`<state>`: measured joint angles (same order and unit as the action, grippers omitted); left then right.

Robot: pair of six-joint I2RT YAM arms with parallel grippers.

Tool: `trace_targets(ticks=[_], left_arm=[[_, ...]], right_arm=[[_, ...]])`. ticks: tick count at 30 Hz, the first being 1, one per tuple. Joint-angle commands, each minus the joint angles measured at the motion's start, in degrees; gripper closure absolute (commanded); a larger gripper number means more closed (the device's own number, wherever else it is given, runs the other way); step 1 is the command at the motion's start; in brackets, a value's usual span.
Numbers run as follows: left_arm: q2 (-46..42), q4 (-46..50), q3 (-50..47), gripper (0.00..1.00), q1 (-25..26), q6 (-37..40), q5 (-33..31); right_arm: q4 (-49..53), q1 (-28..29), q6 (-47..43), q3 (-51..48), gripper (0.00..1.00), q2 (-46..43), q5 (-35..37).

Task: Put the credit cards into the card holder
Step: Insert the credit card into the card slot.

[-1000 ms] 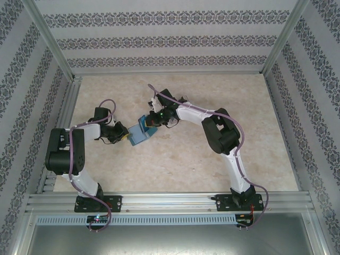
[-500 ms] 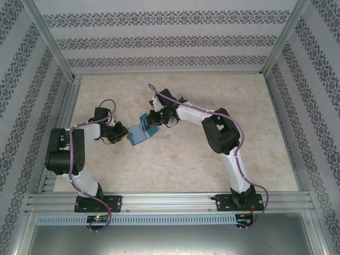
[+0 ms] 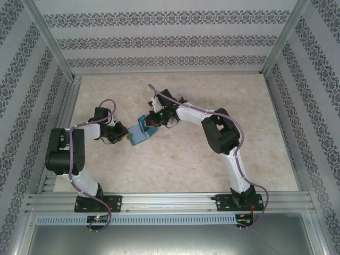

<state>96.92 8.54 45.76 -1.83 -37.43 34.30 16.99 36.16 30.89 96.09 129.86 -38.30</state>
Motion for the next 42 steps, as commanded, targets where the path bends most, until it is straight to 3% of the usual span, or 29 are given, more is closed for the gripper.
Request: trace_targets(ticks=[1, 21, 33, 42], left_arm=[[0.81, 0.14, 1.07, 0.88, 0.51, 1.65, 0.76], [0.90, -0.54, 0.71, 0.89, 0.51, 1.27, 1.40], [0.02, -1.28, -0.35, 0.89, 0.50, 0.78, 1.71], [-0.50, -1.08, -0.32, 0.89, 0.46, 0.87, 2.07]], right_arm=[[1.67, 0.47, -0.01, -1.17, 0.99, 0.54, 0.17], [11.00, 1.27, -1.09, -0.38, 0.99, 0.35, -1.62], [16.54, 3.41, -1.40, 5.27, 0.98, 3.64, 1.13], [19.65, 5.63, -2.89, 7.78, 0.95, 4.78, 7.78]])
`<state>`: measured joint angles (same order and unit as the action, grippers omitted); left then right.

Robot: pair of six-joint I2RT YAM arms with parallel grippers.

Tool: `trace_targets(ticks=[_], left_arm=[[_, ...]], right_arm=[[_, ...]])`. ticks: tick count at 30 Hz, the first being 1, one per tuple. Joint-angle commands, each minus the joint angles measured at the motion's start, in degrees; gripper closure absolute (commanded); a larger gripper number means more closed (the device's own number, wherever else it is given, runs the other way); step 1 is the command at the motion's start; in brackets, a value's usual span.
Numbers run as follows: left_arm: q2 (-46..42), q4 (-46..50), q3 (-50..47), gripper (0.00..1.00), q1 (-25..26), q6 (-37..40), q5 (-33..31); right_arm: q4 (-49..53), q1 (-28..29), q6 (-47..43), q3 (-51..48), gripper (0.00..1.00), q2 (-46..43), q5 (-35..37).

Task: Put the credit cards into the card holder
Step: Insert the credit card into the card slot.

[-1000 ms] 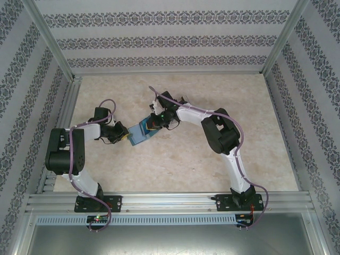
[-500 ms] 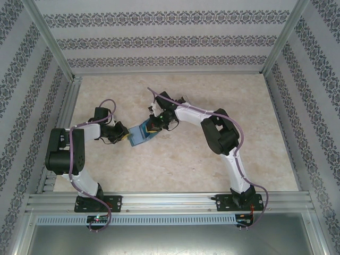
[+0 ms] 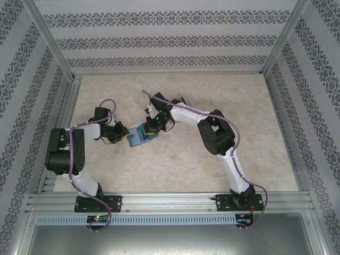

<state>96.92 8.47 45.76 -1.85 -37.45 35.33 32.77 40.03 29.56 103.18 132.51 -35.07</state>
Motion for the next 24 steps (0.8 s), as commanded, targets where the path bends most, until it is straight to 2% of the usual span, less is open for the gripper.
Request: trace_targets(ticks=[1, 5, 8, 13, 18, 24], left_arm=[[-0.58, -0.99, -0.40, 0.89, 0.53, 0.89, 1.05], [-1.16, -0.84, -0.82, 0.89, 0.53, 0.89, 1.01], [-1.39, -0.74, -1.06, 0.89, 0.48, 0.89, 0.63], [-0.42, -1.15, -1.03, 0.89, 0.53, 0.64, 0.70], [-1.10, -0.78, -1.13, 0.89, 0.53, 0.67, 0.18], [-0.86, -0.88, -1.05, 0.90, 0.51, 0.54, 0.35]], right_arm=[[3.88, 1.79, -1.78, 0.86, 0.95, 2.06, 4.72], [5.26, 1.73, -3.08, 1.14, 0.84, -0.27, 7.37], [7.65, 1.74, -5.08, 2.10, 0.70, -2.56, 10.93], [8.59, 0.97, -6.61, 2.68, 0.62, -3.79, 11.93], [9.36, 0.90, -7.45, 2.87, 0.62, -4.86, 14.17], [9.29, 0.62, -7.63, 4.21, 0.82, -2.58, 14.77]])
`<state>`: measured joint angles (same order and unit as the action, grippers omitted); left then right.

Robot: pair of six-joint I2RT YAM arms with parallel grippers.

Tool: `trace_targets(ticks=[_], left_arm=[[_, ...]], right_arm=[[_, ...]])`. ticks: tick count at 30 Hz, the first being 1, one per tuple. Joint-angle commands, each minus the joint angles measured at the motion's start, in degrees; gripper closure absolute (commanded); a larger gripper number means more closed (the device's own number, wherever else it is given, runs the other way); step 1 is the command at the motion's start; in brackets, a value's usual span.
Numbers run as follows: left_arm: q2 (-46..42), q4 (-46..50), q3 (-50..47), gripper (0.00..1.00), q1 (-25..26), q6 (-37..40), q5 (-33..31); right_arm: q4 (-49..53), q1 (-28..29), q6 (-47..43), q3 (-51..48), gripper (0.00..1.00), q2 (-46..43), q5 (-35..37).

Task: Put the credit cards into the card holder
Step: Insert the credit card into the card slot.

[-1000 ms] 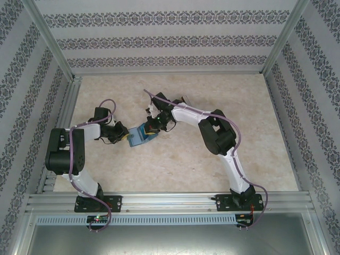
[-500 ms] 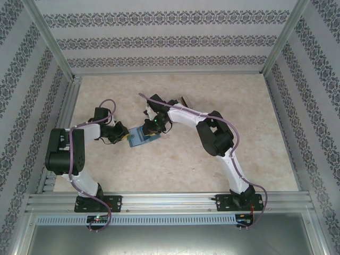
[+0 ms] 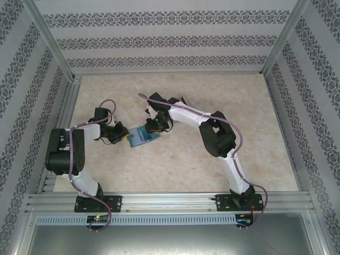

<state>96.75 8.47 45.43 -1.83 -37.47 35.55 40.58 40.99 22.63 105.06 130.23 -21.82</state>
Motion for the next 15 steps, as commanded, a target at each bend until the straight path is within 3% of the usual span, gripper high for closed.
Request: trace_targets(ticks=[1, 15], left_arm=[[-0.61, -0.90, -0.77, 0.90, 0.50, 0.47, 0.20], [0.28, -1.55, -0.60, 0.90, 0.51, 0.31, 0.53]], right_arm=[[1.48, -0.34, -0.78, 2.75, 0.83, 0.34, 1.48], [2.15, 1.04, -0.42, 5.95, 0.85, 6.12, 2.05]])
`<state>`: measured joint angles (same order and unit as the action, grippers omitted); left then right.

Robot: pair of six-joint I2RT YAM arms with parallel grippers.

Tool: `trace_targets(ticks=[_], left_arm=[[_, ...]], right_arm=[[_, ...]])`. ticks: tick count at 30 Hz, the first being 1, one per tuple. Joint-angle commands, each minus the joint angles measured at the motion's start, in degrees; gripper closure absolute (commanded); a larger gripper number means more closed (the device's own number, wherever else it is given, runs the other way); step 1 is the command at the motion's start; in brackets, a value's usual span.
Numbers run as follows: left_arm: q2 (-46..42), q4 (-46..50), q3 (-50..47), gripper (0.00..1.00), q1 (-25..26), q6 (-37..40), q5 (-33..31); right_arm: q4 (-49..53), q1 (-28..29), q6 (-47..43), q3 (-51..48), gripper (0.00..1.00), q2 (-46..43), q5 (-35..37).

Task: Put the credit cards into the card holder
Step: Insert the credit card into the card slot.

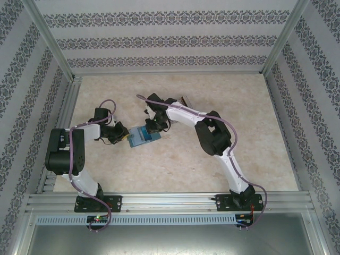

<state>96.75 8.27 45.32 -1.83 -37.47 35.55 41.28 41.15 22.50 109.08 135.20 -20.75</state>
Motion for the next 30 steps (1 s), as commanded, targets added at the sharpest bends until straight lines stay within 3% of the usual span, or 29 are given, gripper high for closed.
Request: trace_targets(ticks=[1, 16, 30], left_arm=[[0.37, -1.40, -0.44, 0.90, 0.51, 0.29, 0.57], [1.07, -2.34, -0.42, 0.90, 0.59, -0.05, 1.28], [0.13, -1.43, -0.23, 0.90, 0.56, 0.40, 1.28]], right_arm=[[1.27, 1.02, -0.05, 2.06, 0.85, 1.34, 0.83], [-0.35, 3.41, 2.20, 6.40, 0.86, 3.72, -3.69], [-2.72, 2.62, 2.07, 1.32, 0.85, -3.42, -4.91]])
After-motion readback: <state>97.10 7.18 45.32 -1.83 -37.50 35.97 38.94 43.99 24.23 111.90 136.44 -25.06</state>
